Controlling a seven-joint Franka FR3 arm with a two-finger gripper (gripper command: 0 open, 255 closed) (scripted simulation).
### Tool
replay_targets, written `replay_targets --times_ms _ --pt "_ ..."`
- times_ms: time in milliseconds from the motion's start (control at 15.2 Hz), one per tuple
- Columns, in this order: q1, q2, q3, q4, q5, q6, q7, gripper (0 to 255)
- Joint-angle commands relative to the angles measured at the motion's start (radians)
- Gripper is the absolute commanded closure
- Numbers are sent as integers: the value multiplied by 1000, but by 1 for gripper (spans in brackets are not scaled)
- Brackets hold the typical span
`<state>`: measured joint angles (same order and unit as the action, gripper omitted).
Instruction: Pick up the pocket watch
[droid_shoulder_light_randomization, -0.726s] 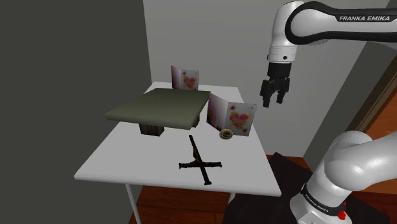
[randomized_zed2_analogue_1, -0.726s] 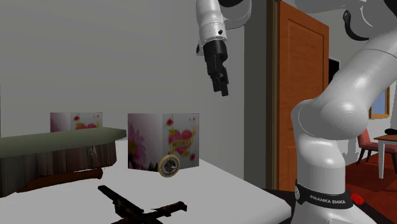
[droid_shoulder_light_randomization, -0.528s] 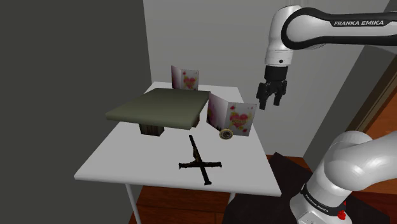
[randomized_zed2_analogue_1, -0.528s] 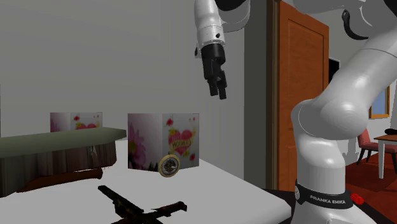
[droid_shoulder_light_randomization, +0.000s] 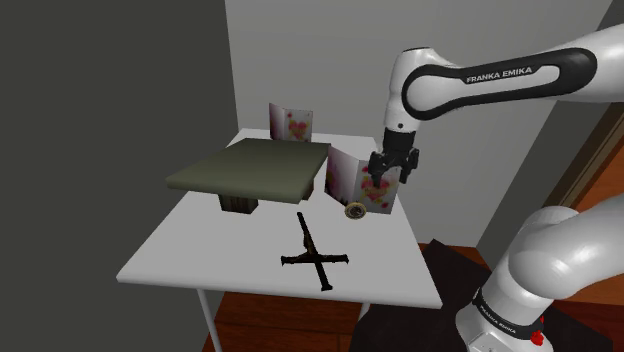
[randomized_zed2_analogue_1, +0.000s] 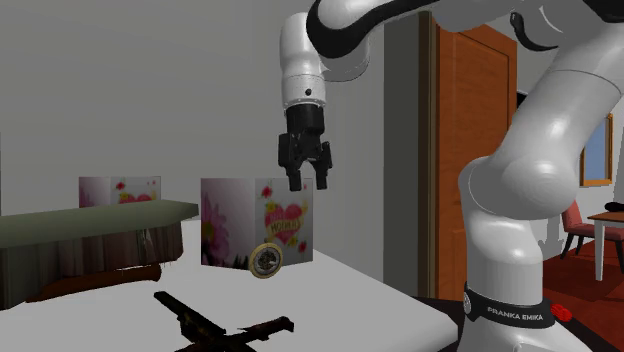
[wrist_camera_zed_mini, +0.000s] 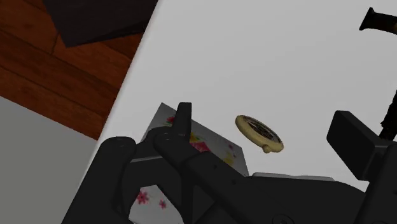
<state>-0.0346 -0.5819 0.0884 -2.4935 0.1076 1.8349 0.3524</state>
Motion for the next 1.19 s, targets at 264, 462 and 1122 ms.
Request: replay_targets --times_ms 264,462,1122 --pt "-29 178 75 -16 -13 256 159 0" --pt "-50 286 108 4 -43 370 248 0" --pt "-54 366 119 -43 -58 499 269 0"
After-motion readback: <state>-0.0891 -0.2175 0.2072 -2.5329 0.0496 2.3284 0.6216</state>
